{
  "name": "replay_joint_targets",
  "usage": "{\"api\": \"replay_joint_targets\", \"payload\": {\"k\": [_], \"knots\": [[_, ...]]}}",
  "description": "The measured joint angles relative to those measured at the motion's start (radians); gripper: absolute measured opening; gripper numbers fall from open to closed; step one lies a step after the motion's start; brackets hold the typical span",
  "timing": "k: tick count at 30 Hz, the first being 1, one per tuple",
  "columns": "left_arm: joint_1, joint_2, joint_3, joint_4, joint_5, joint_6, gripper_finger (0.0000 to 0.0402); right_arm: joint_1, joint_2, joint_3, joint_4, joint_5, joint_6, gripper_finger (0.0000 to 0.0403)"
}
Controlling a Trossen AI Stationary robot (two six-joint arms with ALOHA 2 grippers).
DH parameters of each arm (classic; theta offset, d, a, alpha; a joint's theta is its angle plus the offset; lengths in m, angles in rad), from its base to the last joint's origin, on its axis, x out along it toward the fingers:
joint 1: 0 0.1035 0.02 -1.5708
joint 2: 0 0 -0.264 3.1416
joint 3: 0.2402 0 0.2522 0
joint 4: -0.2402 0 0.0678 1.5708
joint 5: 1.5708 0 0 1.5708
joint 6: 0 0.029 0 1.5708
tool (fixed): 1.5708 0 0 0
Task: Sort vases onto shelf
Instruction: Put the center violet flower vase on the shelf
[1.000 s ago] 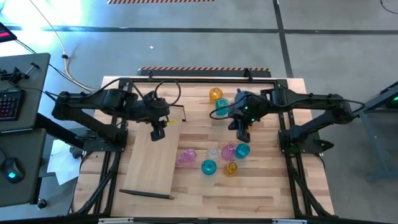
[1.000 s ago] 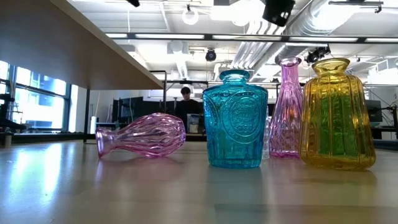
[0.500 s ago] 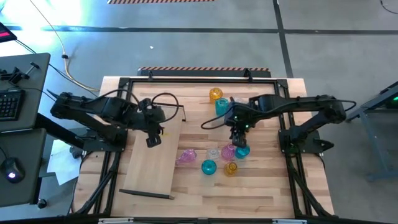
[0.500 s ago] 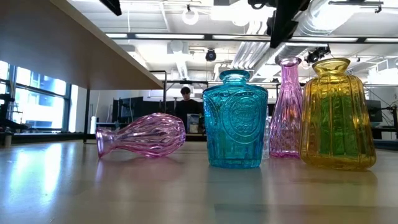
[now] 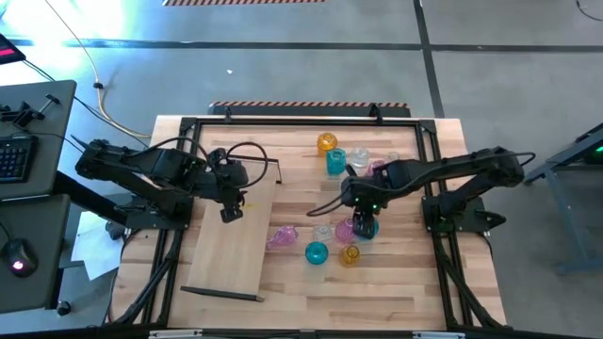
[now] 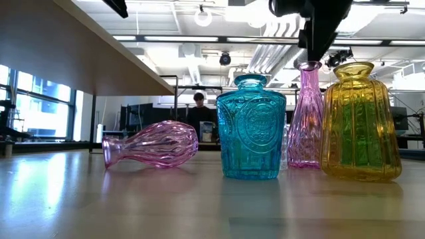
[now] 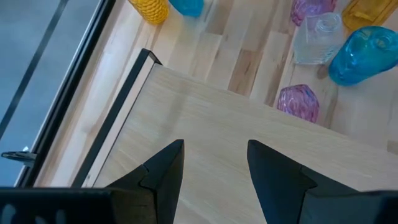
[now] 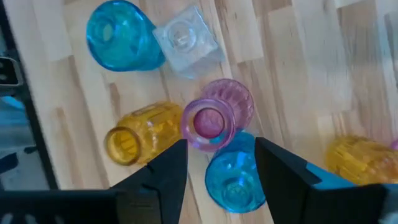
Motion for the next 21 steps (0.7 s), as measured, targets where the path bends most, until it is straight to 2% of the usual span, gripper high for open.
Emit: {"api": "replay_joint_targets", "payload": {"k": [5, 21], "knots": [[0.000, 0.000, 0.000, 0.000, -0.001, 0.000, 0.0170, 0.000, 0.000, -0.019, 0.054, 0.010, 0.022, 0.0167], [0.000, 0.000, 0.000, 0.002, 0.000, 0.000, 0.0170, 0.000, -0.001, -0.019, 0.059, 0.072, 0.011, 0.0167]]}}
